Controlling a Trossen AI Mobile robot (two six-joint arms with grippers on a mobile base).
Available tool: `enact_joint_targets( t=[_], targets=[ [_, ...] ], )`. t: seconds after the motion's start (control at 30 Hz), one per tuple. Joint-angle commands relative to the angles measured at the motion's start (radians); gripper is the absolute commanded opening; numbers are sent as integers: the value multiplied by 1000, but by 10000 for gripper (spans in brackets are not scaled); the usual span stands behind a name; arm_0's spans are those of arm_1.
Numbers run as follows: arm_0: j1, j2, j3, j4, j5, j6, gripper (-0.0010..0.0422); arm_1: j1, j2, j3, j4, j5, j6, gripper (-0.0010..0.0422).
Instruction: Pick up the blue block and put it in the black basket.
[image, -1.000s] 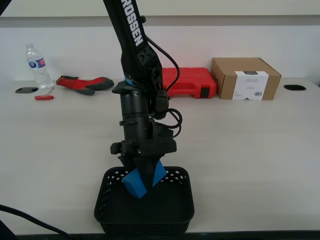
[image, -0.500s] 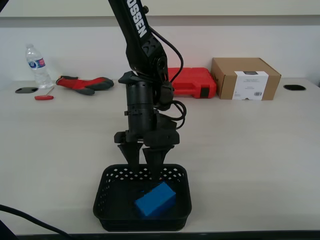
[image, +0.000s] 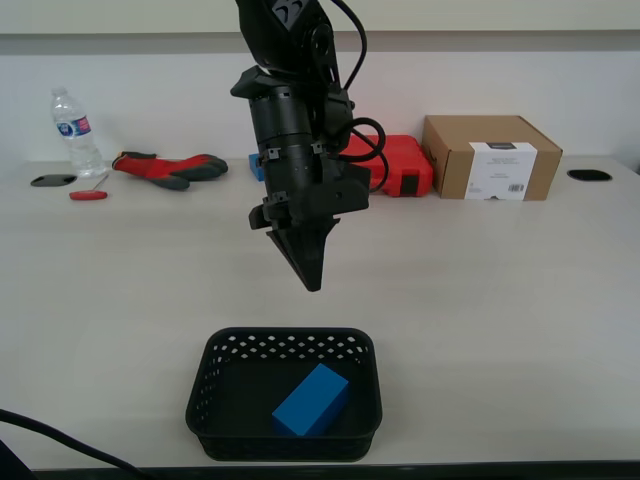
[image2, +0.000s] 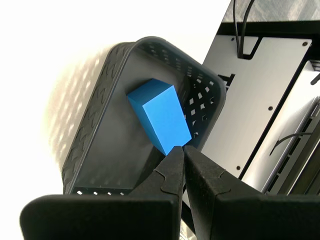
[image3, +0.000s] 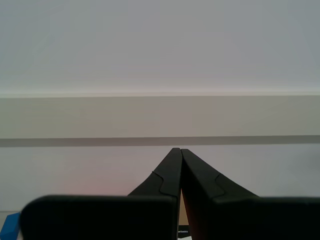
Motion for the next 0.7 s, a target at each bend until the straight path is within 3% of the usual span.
enact_joint_targets(
  t=[0.03, 0.7],
  targets=[
    [0, 0, 1, 3, 0, 0, 0, -1, 1, -4, 1, 2, 3, -1],
    [0, 0, 1, 3, 0, 0, 0, -1, 1, -3, 26, 2, -4, 0]
  ],
)
